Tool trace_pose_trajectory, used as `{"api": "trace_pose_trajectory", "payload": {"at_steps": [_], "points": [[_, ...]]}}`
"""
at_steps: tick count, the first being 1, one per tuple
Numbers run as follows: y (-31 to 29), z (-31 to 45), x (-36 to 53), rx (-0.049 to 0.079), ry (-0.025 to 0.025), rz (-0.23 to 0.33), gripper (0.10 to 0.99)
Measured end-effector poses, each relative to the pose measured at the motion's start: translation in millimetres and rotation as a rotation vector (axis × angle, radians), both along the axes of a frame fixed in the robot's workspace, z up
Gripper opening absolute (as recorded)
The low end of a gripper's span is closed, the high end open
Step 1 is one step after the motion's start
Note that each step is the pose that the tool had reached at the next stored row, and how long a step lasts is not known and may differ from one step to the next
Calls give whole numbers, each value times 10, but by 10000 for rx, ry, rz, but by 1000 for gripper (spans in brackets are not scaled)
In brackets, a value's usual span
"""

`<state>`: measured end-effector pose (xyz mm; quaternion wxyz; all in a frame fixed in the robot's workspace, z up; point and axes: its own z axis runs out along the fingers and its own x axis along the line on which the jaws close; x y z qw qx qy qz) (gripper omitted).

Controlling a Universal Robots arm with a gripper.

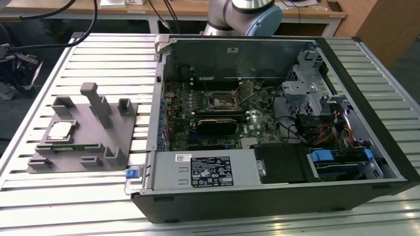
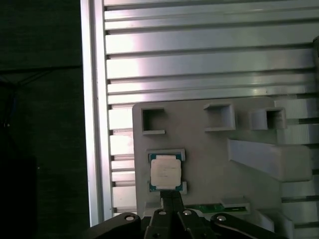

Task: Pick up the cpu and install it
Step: 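Pick up the cpu and move it towards the insertion slot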

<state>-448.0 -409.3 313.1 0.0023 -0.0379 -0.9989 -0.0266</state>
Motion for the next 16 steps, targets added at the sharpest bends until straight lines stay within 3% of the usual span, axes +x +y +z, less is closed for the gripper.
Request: {"api": "trace_pose_trajectory", "payload": {"at_steps": [9,11,13,16], "points": [[-17,-161,22,1,16,-1,114],[-17,-197,27,1,21,-2,231],[-17,-233,28,2,20,-1,231],[-18,-286,28,1,22,-1,408]]}}
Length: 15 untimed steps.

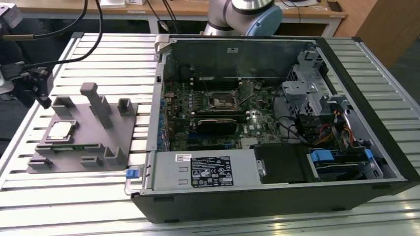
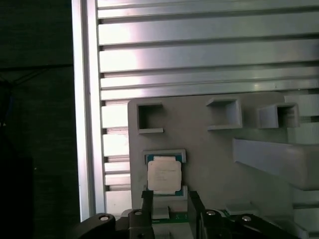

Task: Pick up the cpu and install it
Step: 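Pick up the cpu and move it towards the insertion slot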

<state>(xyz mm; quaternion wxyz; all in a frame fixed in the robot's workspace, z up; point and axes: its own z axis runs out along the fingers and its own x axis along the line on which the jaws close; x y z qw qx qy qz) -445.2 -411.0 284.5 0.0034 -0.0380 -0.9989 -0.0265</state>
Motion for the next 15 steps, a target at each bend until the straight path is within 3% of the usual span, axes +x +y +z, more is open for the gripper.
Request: {"api": "trace_pose_trajectory", "payload": {"at_steps": [1,3,4,5,15], "points": [[0,-18,0,0,2,3,408],[-1,-56,0,1,5,29,525],[-1,-74,0,0,7,29,525],[-1,-91,0,0,8,30,588],[-5,-273,0,0,32,30,588]]}}
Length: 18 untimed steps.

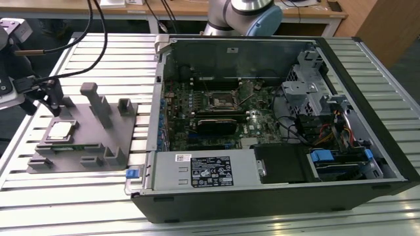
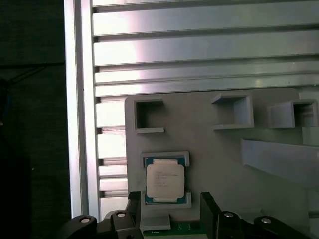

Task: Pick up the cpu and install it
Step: 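Pick up the cpu and move it towards the insertion slot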

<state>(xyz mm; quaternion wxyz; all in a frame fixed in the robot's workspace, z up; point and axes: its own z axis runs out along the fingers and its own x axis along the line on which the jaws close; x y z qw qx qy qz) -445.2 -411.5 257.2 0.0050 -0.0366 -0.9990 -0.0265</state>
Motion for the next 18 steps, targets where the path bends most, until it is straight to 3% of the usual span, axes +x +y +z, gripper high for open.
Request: {"api": "trace_pose_trajectory", "payload": {"at_steps": [4,5,18], "points": [[-5,-73,-2,0,11,1,600],[-6,-90,-2,0,12,3,659],[-13,-306,-6,0,13,126,659]]}}
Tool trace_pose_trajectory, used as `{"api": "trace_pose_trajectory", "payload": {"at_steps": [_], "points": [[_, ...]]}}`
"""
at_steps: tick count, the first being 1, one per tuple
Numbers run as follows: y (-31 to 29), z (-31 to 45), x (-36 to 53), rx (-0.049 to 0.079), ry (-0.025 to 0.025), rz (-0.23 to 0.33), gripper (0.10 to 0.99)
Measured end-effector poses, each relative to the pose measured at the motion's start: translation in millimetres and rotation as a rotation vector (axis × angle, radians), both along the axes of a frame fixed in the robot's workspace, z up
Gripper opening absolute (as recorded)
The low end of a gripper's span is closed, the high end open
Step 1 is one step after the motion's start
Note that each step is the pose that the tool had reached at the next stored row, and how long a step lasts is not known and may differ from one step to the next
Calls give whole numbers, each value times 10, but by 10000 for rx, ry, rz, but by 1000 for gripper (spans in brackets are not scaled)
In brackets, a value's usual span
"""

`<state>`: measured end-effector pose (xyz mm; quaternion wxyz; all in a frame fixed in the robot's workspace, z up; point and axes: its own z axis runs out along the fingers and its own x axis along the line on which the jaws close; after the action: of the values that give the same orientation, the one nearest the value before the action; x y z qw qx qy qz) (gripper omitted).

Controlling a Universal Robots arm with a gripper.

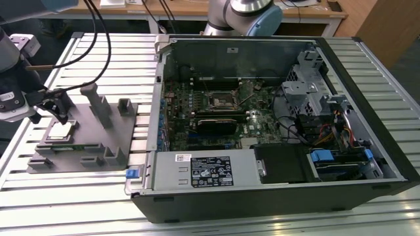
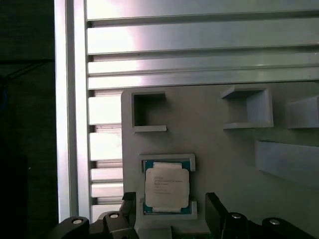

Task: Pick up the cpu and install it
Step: 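Pick up the cpu and move it towards the insertion slot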

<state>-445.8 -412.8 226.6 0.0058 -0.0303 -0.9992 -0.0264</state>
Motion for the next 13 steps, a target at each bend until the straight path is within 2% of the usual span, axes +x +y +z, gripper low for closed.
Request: {"api": "trace_pose_trajectory", "payload": {"at_steps": [5,13], "points": [[0,-86,-4,1,-1,2,659],[0,-157,-6,1,-1,11,659]]}}
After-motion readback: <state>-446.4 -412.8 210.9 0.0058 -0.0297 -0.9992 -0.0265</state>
